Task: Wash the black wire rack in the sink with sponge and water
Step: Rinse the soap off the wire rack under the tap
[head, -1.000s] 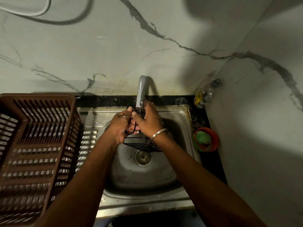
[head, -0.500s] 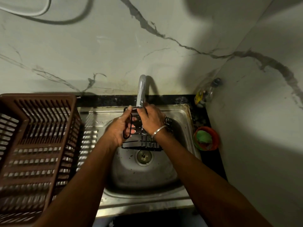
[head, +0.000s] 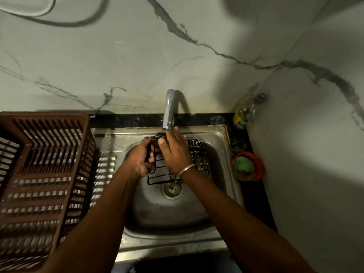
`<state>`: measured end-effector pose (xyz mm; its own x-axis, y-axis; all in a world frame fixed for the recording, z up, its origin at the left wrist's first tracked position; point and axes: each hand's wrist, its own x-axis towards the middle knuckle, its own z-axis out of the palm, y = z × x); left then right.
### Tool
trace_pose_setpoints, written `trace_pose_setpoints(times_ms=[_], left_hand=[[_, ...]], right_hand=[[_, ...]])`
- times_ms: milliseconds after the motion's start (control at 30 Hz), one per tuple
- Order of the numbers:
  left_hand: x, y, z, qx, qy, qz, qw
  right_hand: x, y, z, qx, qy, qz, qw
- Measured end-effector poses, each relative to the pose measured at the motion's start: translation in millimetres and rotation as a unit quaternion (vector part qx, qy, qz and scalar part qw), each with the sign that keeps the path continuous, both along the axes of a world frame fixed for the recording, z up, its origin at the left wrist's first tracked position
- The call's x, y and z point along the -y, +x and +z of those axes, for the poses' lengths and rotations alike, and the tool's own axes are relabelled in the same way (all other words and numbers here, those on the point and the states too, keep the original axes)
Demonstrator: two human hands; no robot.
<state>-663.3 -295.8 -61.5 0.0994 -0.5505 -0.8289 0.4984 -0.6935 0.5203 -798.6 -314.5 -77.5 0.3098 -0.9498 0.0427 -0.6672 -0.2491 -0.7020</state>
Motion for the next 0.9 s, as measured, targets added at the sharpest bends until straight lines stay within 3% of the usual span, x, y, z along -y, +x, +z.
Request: trace_pose_setpoints(times_ms=[100, 300, 433, 567, 667, 800, 900], left_hand=[[-2.6, 3.0, -8.3, -0.028, -0.001, 0.019, 0.999], [7.3, 21.9, -18.8, -0.104, -0.018, -0.013, 0.994], [7.7, 18.8, -8.5, -0.039, -0.010, -0.054, 0.998], [6.3, 1.0, 1.2, 0.157, -0.108, -0.150, 0.970], [-3.7, 10.7, 3.4, 0.117, -0.134, -0.199, 0.964], [-12.1, 20.5, 5.6, 0.085, -0.166, -0.281, 0.941], [-9.4, 10.6, 6.4, 0.064, -0.175, -0.242, 0.952]], right_hand=[[1.6, -1.5, -2.2, 0.020, -0.048, -0.018, 0.998], [23.8, -22.4, -0.7, 0.060, -0.062, 0.057, 0.995], [26.3, -14.3, 4.5, 0.068, -0.043, 0.024, 0.996], [28.5, -1.7, 18.1, 0.042, 0.005, -0.008, 0.999], [37.9, -1.0, 28.6, 0.051, 0.051, -0.044, 0.996], [49.3, -5.4, 36.4, -0.026, 0.092, -0.057, 0.994], [46.1, -2.8, 40.7, -0.047, 0.084, -0.062, 0.993]])
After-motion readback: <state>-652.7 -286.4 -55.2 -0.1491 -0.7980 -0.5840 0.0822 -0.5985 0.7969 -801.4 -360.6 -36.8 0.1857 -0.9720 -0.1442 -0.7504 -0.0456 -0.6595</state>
